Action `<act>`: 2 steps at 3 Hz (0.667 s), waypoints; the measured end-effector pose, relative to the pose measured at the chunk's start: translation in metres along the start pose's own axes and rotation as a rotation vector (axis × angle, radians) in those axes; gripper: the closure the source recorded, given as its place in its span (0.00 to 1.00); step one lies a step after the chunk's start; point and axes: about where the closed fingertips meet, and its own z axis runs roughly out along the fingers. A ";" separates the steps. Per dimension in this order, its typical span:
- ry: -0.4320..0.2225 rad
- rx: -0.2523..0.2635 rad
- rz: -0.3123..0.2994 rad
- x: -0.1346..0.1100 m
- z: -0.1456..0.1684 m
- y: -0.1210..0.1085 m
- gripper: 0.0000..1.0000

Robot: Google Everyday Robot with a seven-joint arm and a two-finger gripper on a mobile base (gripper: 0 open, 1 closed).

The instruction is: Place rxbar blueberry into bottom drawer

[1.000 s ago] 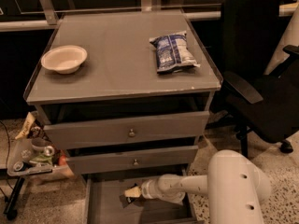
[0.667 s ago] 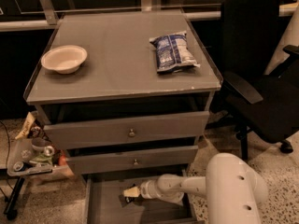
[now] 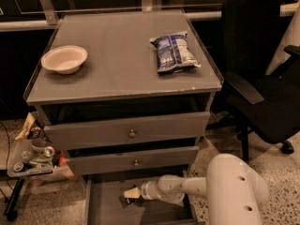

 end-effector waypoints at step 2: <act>0.000 0.000 0.000 0.000 0.000 0.000 0.12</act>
Offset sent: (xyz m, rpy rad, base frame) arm 0.0000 0.0000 0.0000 0.0000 0.0000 0.0000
